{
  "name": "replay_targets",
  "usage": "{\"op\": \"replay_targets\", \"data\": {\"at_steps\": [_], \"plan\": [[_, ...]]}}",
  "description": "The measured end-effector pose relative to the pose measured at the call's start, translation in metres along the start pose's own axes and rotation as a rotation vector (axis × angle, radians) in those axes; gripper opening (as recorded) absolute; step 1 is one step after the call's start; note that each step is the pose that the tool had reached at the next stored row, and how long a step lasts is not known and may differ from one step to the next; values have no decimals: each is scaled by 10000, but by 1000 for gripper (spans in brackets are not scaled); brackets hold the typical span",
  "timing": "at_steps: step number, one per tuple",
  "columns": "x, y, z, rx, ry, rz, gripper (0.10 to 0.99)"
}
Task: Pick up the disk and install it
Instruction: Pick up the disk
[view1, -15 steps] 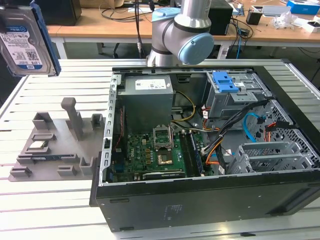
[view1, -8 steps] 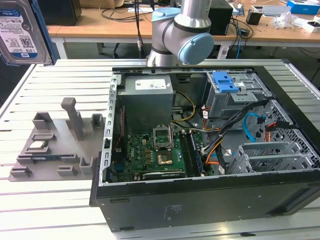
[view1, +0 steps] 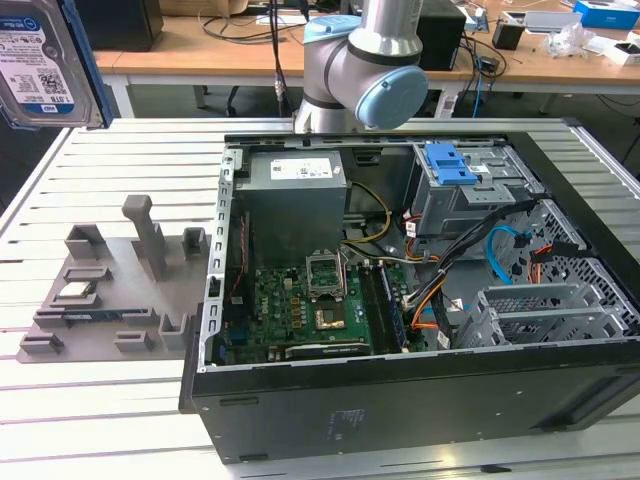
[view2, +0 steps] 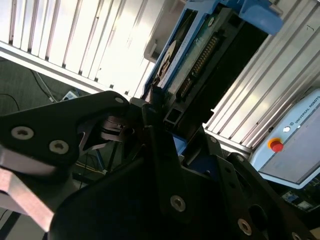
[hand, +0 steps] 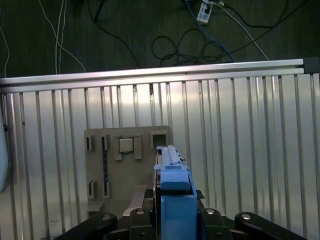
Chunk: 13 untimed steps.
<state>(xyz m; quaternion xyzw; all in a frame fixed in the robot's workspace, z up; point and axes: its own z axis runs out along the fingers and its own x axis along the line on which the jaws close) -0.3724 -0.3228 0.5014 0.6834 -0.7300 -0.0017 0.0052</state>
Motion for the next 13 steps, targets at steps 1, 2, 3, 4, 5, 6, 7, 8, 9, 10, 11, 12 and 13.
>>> {"op": "replay_targets", "data": {"at_steps": [1,2,3,4,5,6,7,8,9,10,11,12,13], "plan": [[-1,-3,-1,-1,1,2,369],[-2,-28,-1,-1,1,0,369],[-4,-58,-1,-1,1,0,369],[-5,-78,-1,0,0,0,369],[-6,-93,-1,0,0,0,369],[-7,-114,-2,-1,1,0,369],[-9,-134,-2,0,0,0,369],[-10,-159,-2,-1,1,0,369],[-12,-181,-2,-1,1,-1,369],[-14,-218,-2,0,0,-1,369],[-16,-241,-2,0,1,0,369],[-17,-264,-2,1,0,0,369],[-20,-305,-3,0,0,1,369]]}}
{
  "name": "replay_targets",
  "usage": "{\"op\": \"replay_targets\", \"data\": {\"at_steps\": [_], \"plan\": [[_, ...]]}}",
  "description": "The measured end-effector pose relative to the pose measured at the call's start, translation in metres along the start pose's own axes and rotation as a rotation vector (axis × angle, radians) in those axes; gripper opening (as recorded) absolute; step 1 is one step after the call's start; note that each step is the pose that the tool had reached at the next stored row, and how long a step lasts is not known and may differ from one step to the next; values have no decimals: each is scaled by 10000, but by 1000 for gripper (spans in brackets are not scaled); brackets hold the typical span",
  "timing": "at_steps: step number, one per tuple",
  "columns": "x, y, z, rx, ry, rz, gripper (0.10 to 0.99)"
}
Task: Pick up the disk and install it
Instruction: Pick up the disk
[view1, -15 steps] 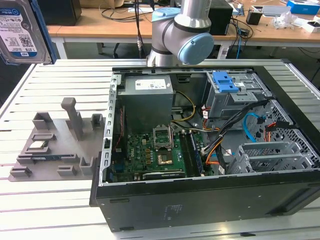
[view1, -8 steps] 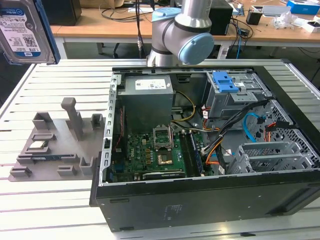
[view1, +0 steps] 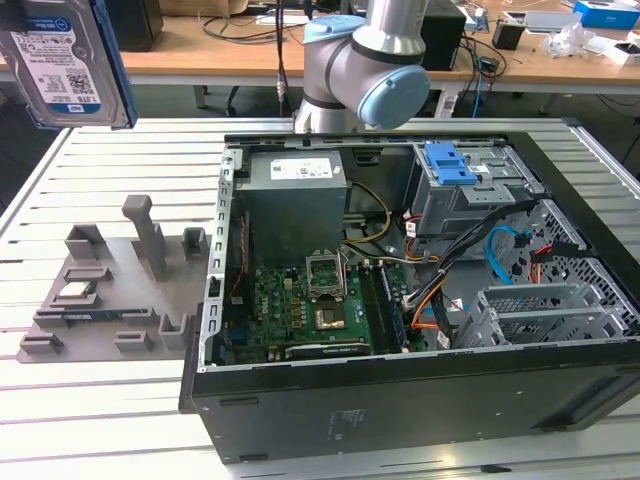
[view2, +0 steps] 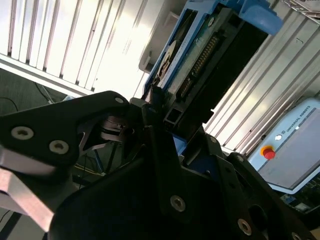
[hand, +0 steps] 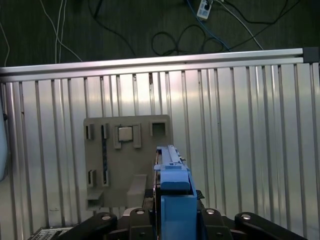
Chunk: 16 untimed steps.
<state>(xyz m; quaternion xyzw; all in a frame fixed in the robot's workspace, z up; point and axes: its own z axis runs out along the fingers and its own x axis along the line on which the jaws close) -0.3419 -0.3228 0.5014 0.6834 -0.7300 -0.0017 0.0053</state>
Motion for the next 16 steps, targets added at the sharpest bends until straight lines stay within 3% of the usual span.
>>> {"op": "replay_targets", "data": {"at_steps": [16], "plan": [[-34,-516,-5,0,0,-1,369]]}}
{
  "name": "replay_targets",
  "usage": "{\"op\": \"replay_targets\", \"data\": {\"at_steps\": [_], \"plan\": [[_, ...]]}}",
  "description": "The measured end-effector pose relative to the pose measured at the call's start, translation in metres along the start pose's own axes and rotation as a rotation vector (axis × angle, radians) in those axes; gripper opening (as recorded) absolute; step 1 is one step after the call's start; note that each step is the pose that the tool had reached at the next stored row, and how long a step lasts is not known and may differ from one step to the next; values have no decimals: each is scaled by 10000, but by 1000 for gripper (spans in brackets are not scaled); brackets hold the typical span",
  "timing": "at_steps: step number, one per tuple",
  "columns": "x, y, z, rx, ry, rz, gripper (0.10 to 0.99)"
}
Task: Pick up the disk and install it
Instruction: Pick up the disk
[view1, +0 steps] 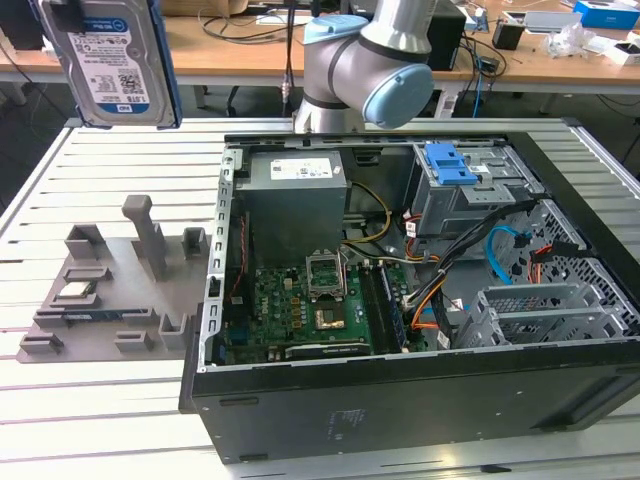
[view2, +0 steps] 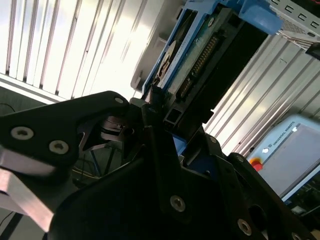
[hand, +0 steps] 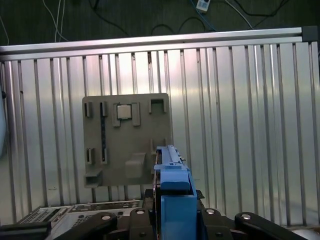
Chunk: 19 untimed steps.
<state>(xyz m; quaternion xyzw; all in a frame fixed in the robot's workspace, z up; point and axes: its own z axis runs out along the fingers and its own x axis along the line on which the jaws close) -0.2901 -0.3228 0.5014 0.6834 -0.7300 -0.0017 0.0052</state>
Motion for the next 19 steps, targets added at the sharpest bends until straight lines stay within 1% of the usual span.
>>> {"op": "replay_targets", "data": {"at_steps": [4,9,12,13,17,18,19], "plan": [[-8,-115,-1,0,0,0,369],[-20,-299,-3,0,0,0,369],[-25,-379,-3,0,-1,0,369],[-27,-418,-4,-1,0,0,369],[-34,-518,-5,0,0,1,369],[-36,-550,-5,1,-1,1,369],[-40,-602,-6,0,0,0,369]]}}
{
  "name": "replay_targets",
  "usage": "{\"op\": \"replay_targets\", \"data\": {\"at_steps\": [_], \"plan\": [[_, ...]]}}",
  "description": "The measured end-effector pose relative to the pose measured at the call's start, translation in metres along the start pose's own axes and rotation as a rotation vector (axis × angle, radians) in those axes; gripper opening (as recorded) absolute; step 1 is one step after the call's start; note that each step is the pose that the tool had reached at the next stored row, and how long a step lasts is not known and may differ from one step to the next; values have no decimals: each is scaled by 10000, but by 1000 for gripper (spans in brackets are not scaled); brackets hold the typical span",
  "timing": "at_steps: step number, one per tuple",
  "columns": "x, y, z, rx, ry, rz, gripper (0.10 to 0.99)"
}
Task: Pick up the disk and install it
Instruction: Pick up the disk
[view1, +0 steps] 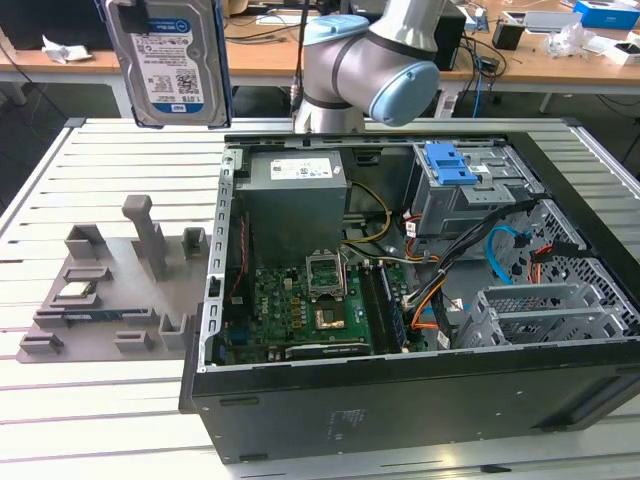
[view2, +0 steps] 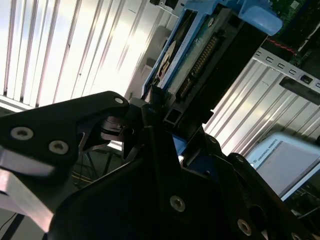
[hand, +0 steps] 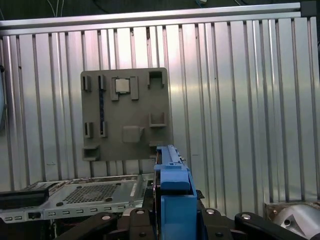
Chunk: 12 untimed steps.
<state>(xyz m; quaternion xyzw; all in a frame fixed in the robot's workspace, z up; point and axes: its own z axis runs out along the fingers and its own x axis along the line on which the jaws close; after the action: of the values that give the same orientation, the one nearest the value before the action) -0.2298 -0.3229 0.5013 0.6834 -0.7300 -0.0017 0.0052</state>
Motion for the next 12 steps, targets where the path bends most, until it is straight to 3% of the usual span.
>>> {"op": "replay_targets", "data": {"at_steps": [12], "plan": [[-21,-315,-4,-1,0,0,369]]}}
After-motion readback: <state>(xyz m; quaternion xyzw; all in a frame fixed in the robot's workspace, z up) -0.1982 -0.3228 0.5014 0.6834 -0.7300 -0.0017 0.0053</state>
